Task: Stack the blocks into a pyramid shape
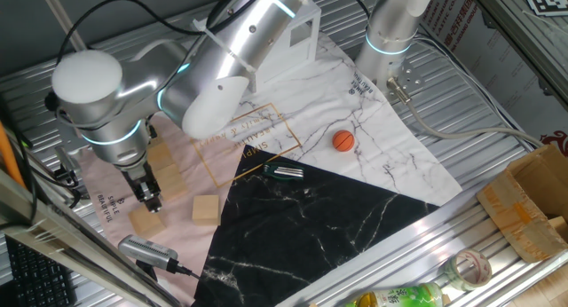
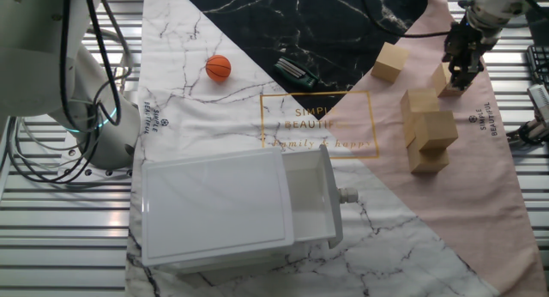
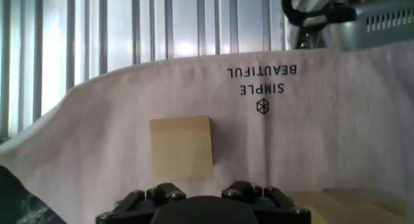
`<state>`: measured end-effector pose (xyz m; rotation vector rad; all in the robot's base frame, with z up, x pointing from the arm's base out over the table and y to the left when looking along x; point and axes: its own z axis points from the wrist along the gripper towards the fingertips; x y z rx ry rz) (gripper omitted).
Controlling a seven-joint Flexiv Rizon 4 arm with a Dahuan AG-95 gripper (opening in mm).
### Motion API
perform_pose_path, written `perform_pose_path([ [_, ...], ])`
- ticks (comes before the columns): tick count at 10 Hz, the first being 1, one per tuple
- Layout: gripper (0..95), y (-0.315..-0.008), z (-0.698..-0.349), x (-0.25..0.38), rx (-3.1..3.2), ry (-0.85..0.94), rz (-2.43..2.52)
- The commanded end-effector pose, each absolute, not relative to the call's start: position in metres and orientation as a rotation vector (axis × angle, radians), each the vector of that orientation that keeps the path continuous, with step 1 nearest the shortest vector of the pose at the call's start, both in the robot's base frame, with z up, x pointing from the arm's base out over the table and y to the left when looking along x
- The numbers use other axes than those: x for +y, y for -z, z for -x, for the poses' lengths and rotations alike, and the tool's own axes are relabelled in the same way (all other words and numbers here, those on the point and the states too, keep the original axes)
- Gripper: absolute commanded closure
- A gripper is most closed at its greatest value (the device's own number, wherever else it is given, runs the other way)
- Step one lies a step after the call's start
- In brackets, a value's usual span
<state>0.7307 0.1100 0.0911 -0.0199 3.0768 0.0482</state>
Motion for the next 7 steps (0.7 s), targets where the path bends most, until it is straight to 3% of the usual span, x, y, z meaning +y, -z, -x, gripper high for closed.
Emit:
perform_pose_path([
  [1, 38.0, -0.090, -0.737, 0.113, 3.082, -0.055, 0.012],
  [7, 38.0, -0.080, -0.760, 0.122, 3.095, -0.065, -0.007],
])
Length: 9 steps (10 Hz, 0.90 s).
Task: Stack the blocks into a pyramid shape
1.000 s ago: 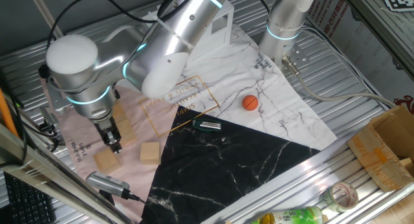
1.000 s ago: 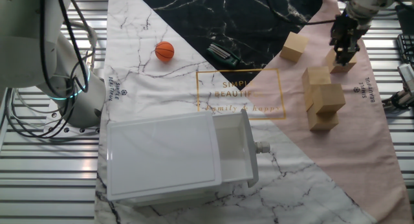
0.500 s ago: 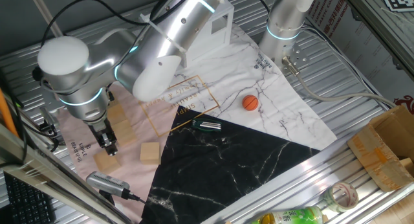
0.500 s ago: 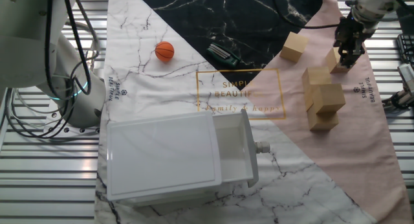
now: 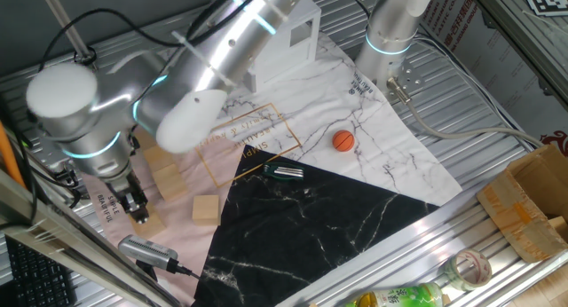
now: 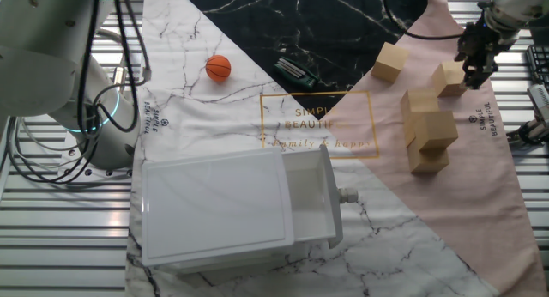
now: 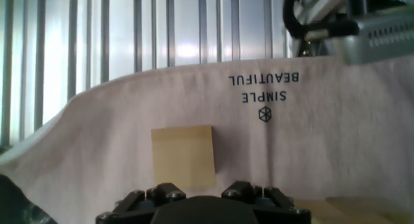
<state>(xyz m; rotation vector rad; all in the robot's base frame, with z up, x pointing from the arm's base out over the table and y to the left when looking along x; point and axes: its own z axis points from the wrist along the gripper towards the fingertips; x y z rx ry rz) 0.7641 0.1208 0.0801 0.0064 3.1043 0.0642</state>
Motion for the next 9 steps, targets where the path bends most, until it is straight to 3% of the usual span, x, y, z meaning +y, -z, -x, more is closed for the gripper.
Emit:
perform_pose_path([
  [1, 38.0, -0.078, -0.760, 0.124, 3.093, -0.063, -0.010],
  [9, 38.0, -0.075, -0.763, 0.135, 3.086, -0.040, -0.024],
])
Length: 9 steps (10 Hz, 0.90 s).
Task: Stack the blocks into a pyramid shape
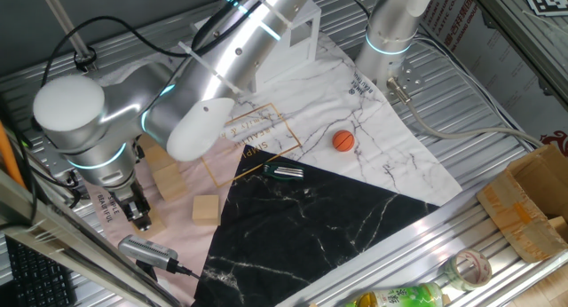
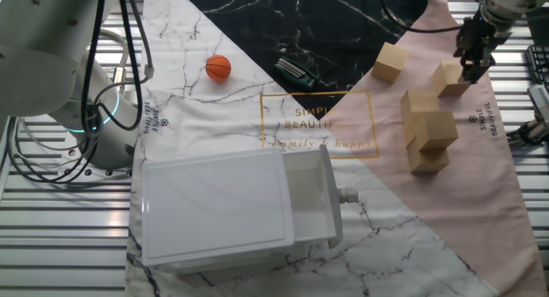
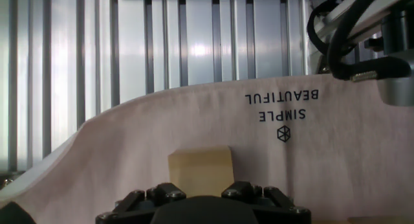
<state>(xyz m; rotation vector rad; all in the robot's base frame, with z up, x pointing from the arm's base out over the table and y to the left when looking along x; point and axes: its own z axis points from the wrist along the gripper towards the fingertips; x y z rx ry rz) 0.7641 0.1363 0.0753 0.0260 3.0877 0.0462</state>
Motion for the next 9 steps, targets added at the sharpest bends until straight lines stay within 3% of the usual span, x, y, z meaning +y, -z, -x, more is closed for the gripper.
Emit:
perform_pose_path([
  [1, 38.0, -0.074, -0.763, 0.136, 3.086, -0.042, -0.024],
  [2, 38.0, -0.073, -0.765, 0.136, 3.087, -0.042, -0.022],
  [3, 19.0, -0.072, -0.766, 0.135, 3.087, -0.042, -0.014],
  [5, 19.0, -0.070, -0.767, 0.135, 3.087, -0.039, 0.005],
  [6, 0.0, -0.070, -0.767, 0.134, 3.087, -0.038, 0.002],
  [9, 0.0, -0.063, -0.772, 0.133, 3.090, -0.041, 0.008],
])
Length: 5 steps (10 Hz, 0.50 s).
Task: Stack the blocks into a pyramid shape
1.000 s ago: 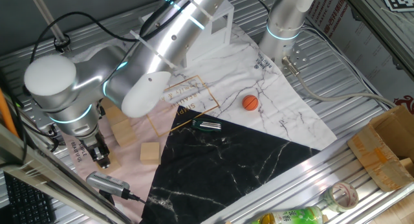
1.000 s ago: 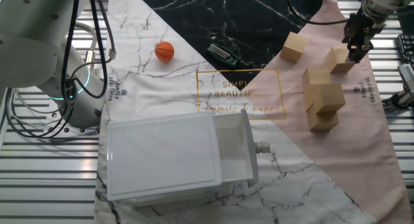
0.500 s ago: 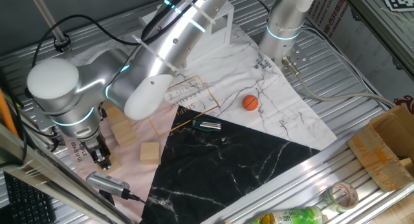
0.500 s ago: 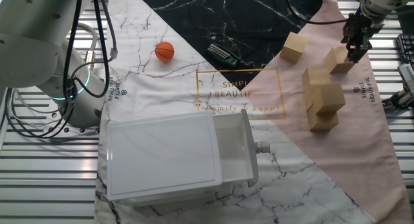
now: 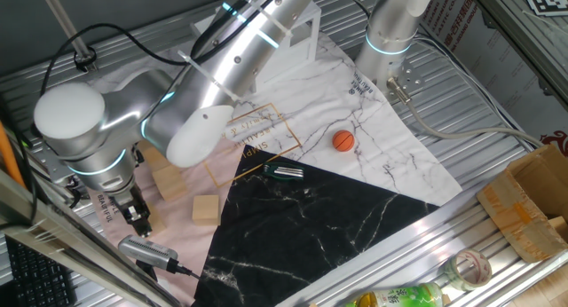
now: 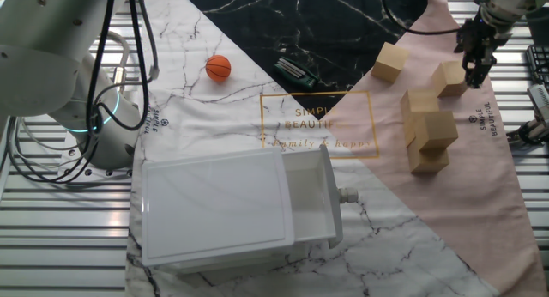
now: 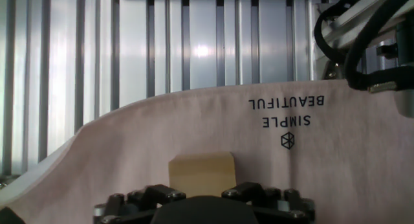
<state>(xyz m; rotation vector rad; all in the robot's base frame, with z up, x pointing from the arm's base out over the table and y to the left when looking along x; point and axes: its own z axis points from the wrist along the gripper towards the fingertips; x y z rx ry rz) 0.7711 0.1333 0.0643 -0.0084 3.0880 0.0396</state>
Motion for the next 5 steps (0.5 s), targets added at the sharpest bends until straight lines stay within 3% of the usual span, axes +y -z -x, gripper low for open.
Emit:
perform_pose_path([
  [1, 0.0, -0.0623, -0.7728, 0.1333, 3.093, -0.040, 0.011],
  [2, 19.0, -0.0606, -0.7736, 0.1330, 3.092, -0.043, 0.011],
  [5, 19.0, -0.0539, -0.7792, 0.1310, 3.093, -0.051, 0.016],
])
